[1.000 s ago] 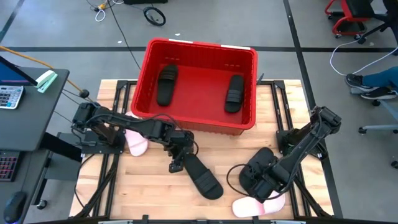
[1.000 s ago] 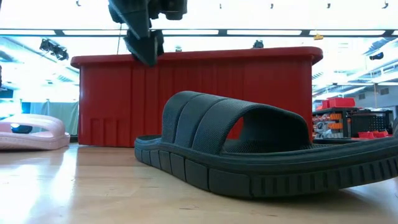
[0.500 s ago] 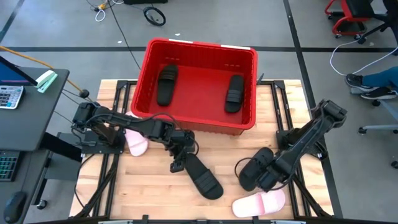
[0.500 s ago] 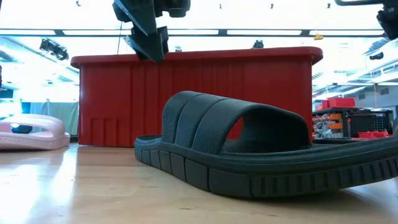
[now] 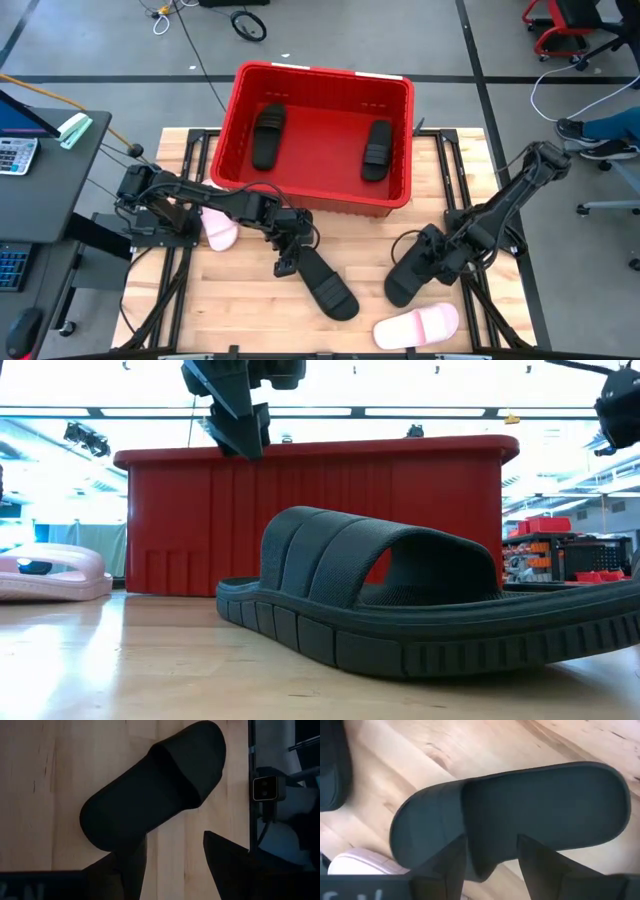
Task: Pick and place slides into bin
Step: Put the black slide into the bin
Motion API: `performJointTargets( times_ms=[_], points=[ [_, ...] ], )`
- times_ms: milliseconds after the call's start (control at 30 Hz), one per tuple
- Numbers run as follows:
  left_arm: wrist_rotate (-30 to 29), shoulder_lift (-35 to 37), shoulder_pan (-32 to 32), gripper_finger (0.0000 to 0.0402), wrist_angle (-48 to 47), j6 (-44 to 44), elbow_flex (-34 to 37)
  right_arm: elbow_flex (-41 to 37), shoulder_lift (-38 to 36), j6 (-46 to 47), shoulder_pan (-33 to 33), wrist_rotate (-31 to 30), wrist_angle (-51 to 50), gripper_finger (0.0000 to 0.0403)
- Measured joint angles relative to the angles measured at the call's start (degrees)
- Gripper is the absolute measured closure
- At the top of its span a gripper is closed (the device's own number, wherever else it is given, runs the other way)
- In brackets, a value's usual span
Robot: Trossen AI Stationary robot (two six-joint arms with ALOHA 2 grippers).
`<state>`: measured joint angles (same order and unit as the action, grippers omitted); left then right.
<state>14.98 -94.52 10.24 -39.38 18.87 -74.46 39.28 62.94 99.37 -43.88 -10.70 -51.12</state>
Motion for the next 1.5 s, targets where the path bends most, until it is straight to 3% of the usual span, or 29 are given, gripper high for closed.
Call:
performJointTargets(
  times_ms=[333,567,700,867,1067,1200,1333,1500],
  points=[
    [-0.1,0.0,1.2,0.02,-0.3,0.0,0.0,-7.1,-0.7,-0.4,0.0,0.7,15.6,0.0235],
    [0.0,0.0,3.1,0.0209,-0.3,0.8,0.0,-9.1,-0.5,-0.4,0.0,0.6,19.3,0.0247],
    [-0.1,0.0,3.5,0.0216,-0.2,1.9,0.0,-9.0,-0.5,-0.4,0.0,0.4,21.6,0.0285],
    [-0.3,0.0,3.5,0.0228,-0.2,2.0,0.0,-8.9,-0.4,-0.6,0.0,-1.1,25.1,0.038],
    [-7.4,0.0,3.6,0.0242,1.2,2.5,0.0,-8.8,-0.4,-1.0,-0.1,-3.5,26.5,0.0388],
    [-13.1,0.0,3.5,0.0253,3.9,3.0,0.0,-6.5,-0.4,-1.9,-0.2,-5.1,27.6,0.0395],
    [-13.5,0.0,3.7,0.0265,5.0,3.1,0.0,-1.1,-0.4,-6.1,-1.1,-8.8,29.3,0.0397],
    [-13.5,0.0,4.7,0.0277,5.0,3.0,0.0,7.7,0.0,-13.8,-2.2,-9.1,29.1,0.0398]
  ],
)
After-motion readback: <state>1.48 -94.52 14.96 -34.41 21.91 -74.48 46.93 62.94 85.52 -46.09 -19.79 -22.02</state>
